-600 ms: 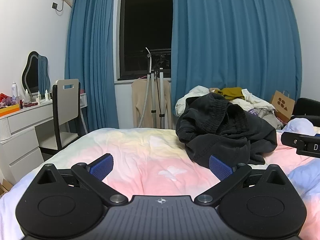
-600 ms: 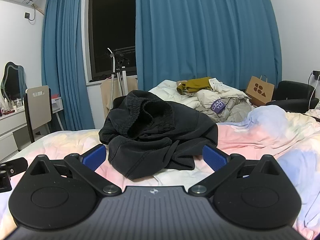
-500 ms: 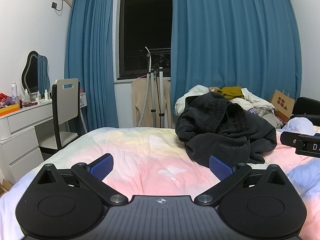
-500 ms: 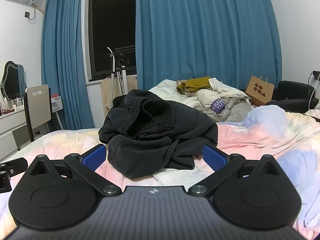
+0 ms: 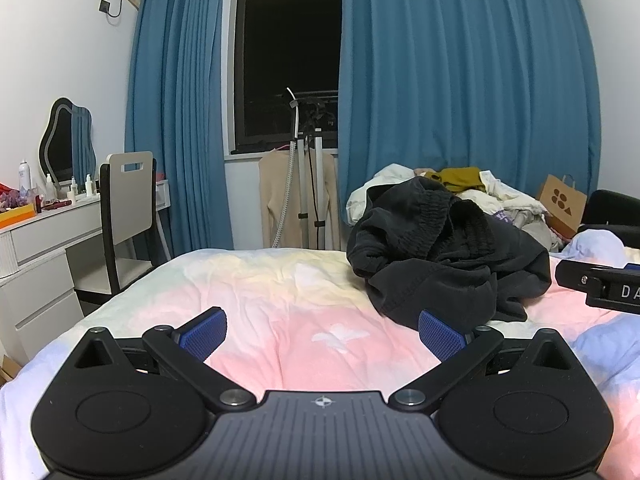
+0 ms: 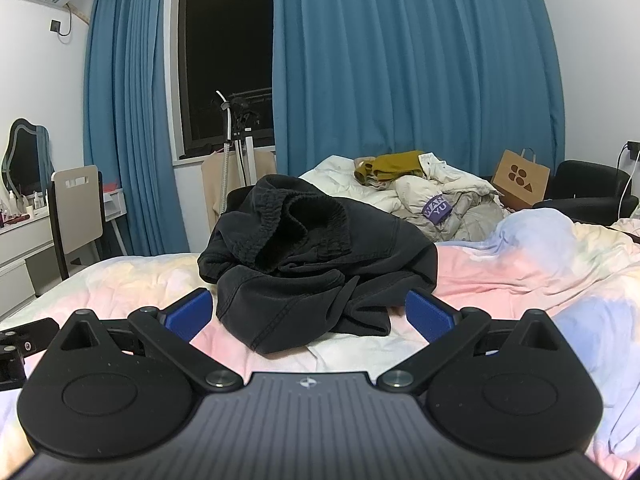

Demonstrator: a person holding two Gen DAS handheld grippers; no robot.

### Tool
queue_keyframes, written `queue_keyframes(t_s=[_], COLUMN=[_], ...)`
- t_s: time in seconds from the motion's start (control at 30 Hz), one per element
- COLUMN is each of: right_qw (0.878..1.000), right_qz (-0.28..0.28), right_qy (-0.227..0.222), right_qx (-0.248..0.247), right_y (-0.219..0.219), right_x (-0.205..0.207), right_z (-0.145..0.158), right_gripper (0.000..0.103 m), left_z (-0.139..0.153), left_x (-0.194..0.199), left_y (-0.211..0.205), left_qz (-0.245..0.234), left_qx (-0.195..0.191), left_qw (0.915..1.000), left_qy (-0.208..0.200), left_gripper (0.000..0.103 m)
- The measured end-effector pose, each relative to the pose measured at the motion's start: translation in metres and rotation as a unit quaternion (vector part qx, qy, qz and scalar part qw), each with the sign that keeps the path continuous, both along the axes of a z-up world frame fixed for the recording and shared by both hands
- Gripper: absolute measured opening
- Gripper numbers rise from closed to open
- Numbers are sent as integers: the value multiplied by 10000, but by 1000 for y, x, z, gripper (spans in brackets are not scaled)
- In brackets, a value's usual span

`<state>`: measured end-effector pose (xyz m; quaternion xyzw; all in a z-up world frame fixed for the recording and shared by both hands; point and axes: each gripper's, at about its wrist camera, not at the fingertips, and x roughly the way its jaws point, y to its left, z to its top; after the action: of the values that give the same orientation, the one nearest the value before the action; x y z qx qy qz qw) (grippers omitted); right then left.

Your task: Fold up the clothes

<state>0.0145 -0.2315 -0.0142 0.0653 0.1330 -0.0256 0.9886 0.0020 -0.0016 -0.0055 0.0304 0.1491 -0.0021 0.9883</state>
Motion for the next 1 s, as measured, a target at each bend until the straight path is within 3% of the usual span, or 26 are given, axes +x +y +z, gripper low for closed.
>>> queue_keyframes(t_s=[1.0], right_qw=[10000], right_qz=[-53], right_qy=[-25], right_qx=[74], right_y=[-3], right_x=[-3], right_z=[1], right_gripper=[103], left_z=[1], left_x=[-1], left_y=[1], left_qz=[-47], left_qx=[-37], left_qw=[9999], left_qy=[111], left_gripper=[103])
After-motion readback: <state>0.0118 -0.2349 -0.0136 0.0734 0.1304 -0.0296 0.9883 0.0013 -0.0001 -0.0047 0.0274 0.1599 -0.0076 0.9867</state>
